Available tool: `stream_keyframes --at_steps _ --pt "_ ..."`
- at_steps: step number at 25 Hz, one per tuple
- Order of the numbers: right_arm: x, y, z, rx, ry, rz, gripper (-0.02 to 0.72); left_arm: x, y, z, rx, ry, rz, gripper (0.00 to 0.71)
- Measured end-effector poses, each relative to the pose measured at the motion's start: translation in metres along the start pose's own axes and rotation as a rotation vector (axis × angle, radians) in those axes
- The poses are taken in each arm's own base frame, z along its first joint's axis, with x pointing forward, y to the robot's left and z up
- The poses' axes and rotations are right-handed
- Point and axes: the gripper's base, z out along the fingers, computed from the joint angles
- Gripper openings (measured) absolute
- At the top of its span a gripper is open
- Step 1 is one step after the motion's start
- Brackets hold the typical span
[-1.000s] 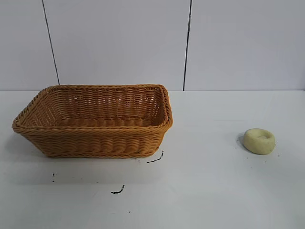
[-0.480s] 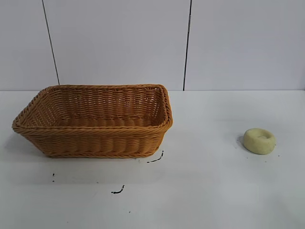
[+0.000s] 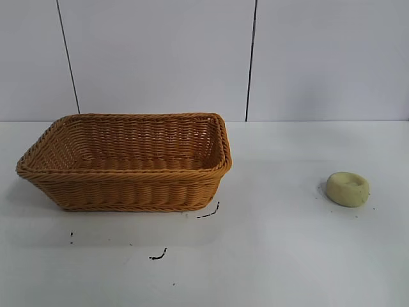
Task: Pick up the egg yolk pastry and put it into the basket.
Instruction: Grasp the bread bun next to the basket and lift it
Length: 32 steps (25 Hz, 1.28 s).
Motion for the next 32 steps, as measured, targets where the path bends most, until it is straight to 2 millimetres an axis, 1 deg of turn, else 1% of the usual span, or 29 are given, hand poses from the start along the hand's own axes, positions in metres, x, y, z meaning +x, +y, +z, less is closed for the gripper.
stream_keyframes --at_steps 3,6,8,12,14,20,28,32 --pt "-0.019 0.001 0.024 -0.003 0.039 -0.004 0.697 0.0 0.0 0.0 0.0 0.0 0.0 0.697" --pt "-0.031 0.001 0.049 -0.008 0.073 -0.026 0.697 0.0 0.0 0.0 0.0 0.0 0.0 0.697" --pt "-0.035 0.006 0.064 -0.018 0.086 -0.052 0.697 0.0 0.0 0.0 0.0 0.0 0.0 0.697" --pt "-0.033 0.027 0.096 -0.036 0.155 -0.113 0.697 0.0 0.0 0.0 0.0 0.0 0.0 0.697" --pt "-0.031 0.035 0.108 -0.048 0.185 -0.123 0.697 0.0 0.0 0.0 0.0 0.0 0.0 0.697" --pt "-0.028 0.036 0.144 -0.05 0.238 -0.127 0.697 0.0 0.0 0.0 0.0 0.0 0.0 0.697" --pt "-0.031 0.035 0.183 -0.036 0.203 -0.12 0.697 0.0 0.0 0.0 0.0 0.0 0.0 0.697" --pt "-0.026 0.036 0.204 -0.047 0.226 -0.105 0.697 0.0 0.0 0.0 0.0 0.0 0.0 0.697"
